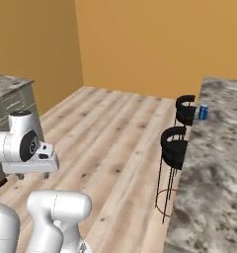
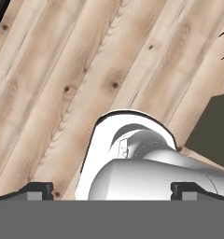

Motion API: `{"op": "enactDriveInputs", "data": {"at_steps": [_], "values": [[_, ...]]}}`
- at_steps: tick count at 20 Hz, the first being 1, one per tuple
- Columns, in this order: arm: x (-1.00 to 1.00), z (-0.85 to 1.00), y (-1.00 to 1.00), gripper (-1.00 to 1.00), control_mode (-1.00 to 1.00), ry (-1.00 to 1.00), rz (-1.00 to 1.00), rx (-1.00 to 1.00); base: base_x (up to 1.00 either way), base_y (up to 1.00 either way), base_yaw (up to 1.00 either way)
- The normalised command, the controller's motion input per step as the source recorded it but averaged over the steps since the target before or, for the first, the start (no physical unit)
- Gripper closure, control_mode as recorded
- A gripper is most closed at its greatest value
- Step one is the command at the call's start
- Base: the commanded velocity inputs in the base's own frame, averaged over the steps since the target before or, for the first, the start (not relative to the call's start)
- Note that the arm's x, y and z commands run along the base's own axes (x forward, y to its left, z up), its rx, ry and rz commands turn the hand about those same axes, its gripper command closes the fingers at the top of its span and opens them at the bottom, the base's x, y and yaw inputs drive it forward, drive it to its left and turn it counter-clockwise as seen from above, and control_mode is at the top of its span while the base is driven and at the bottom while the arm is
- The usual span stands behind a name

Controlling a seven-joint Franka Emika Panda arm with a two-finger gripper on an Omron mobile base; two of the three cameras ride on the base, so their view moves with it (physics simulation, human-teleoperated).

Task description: Four empty soda cans are scattered around the kitchen. Gather all the cans and cluster them next to the stove for recycling.

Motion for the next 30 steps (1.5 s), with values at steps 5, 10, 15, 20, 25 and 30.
{"op": "enactDriveInputs", "data": {"at_steps": [5, 10, 15, 20, 25, 30], "values": [[0.00, 0.00, 0.00, -1.00, 1.00, 0.00, 0.00, 0.00, 0.73, 0.17, -0.18], [0.00, 0.00, 0.00, -1.00, 1.00, 0.00, 0.00, 0.00, 0.75, 0.19, -0.15], [0.00, 0.00, 0.00, -1.00, 1.00, 0.00, 0.00, 0.00, 0.75, 0.19, -0.15], [0.00, 0.00, 0.00, -1.00, 1.00, 0.00, 0.00, 0.00, 0.75, 0.20, -0.18], [0.00, 0.00, 0.00, -1.00, 1.00, 0.00, 0.00, 0.00, 0.75, 0.21, -0.20], [0.00, 0.00, 0.00, -1.00, 1.00, 0.00, 0.00, 0.00, 0.69, 0.24, -0.29]]}}
